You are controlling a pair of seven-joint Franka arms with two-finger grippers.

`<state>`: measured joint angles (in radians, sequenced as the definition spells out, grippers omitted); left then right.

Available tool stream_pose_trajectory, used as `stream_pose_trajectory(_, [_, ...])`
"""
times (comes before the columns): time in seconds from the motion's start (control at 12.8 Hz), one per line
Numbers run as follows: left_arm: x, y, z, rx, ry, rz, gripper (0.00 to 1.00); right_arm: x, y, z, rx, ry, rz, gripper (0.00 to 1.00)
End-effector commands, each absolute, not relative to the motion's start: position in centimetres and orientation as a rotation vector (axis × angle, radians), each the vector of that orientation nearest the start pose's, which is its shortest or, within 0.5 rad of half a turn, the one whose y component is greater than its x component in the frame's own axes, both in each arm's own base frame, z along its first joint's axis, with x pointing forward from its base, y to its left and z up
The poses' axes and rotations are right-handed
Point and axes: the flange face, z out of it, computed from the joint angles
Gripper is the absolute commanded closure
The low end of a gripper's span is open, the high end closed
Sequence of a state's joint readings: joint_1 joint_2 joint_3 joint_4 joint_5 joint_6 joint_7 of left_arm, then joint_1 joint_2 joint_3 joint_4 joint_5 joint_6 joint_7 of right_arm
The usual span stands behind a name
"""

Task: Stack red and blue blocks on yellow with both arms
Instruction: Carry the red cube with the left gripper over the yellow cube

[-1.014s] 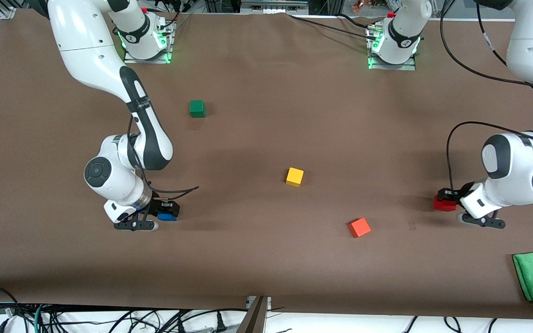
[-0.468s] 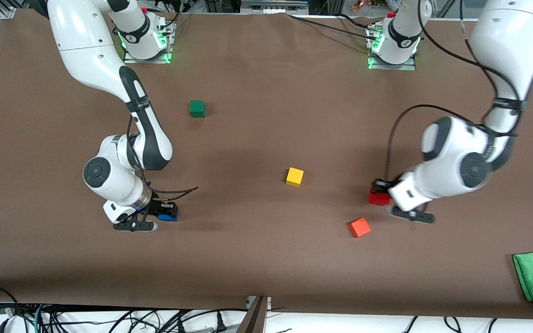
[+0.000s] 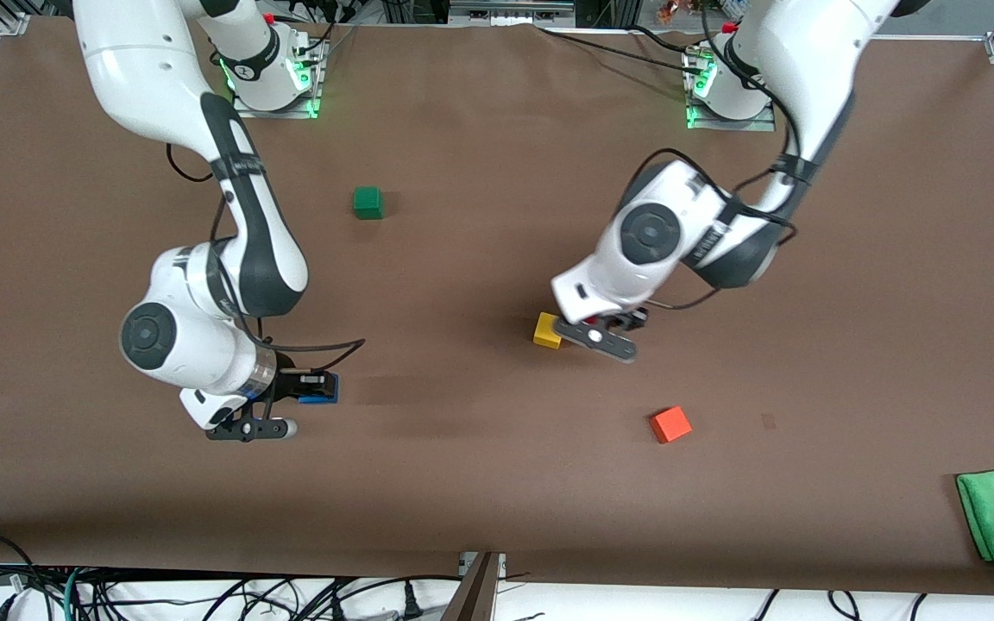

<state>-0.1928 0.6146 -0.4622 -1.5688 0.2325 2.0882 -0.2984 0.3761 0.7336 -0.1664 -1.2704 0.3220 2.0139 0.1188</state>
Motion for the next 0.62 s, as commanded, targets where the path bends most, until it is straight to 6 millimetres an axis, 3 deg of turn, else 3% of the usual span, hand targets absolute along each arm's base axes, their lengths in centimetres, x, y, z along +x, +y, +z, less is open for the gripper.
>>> stream_pose_trajectory(0.0, [59.2, -39.1, 29.6, -3.101, 0.659, 0.067, 1.00, 71.8, 22.8, 36.8, -2.950, 0.061, 0.044, 0.73])
stream_pose_trajectory(0.08, [58.9, -40.2, 28.7, -3.092, 0.682, 0.069, 1.00, 71.7, 23.7, 37.9, -2.956, 0.090, 0.034, 0.72])
stream_pose_trajectory(0.23, [58.4, -41.8, 28.0, -3.045, 0.715, 0.045, 1.00, 71.0, 26.4, 38.0, -2.986, 0.105, 0.009, 0.72])
stream_pose_trajectory(0.55, [57.3, -43.2, 26.5, -3.008, 0.721, 0.047, 1.00, 70.6, 27.6, 37.9, -2.993, 0.147, 0.004, 0.72])
